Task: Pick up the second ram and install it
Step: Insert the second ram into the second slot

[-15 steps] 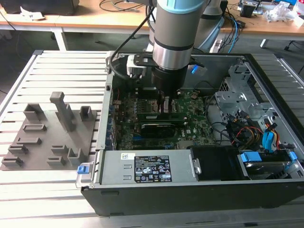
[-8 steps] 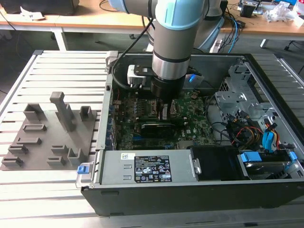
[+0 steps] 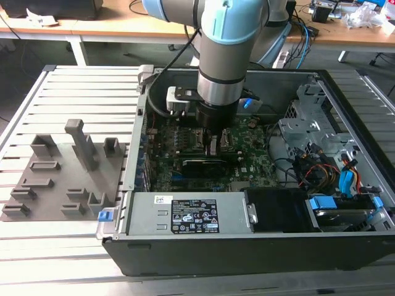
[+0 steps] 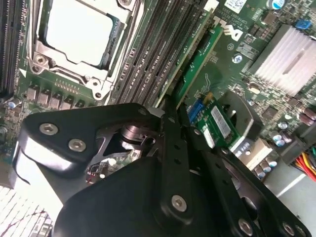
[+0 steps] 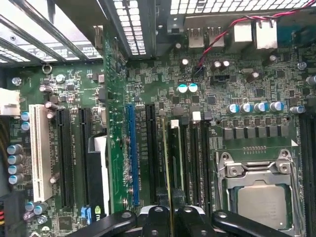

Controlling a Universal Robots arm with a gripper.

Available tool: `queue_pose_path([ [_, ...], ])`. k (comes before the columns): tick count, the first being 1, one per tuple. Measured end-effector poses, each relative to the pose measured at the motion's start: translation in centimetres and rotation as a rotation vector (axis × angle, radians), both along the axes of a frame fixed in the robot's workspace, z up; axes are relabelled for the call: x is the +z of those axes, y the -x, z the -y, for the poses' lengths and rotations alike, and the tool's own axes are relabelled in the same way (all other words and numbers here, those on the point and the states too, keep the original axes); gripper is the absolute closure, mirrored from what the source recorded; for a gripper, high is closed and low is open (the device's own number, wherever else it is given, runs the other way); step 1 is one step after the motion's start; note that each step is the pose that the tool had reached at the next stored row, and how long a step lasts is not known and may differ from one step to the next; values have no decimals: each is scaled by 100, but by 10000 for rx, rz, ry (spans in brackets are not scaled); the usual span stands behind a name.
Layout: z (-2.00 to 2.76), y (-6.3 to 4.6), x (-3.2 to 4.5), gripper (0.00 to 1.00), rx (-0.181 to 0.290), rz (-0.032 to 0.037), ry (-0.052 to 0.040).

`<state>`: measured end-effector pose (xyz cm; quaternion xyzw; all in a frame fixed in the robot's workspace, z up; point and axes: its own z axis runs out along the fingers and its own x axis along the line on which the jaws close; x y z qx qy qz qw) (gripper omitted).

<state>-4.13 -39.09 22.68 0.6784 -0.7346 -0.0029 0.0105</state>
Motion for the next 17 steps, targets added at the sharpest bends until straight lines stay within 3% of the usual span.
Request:
queue_pose_path([
  [3,2,0,246,86,0,0,4],
  [4,3,-1,270,86,3,2,-86],
  [5,3,0,271,86,1,0,-589],
  [6,3,0,270,86,1,0,-733],
  [7,1,0,268,86,0,1,-736],
  [8,-33,0,259,86,0,-4,-644],
  [10,-162,-5,231,86,0,-20,-360],
  [13,-183,-26,109,86,-2,-105,-342],
  [17,-183,-48,63,86,-2,-135,-341],
])
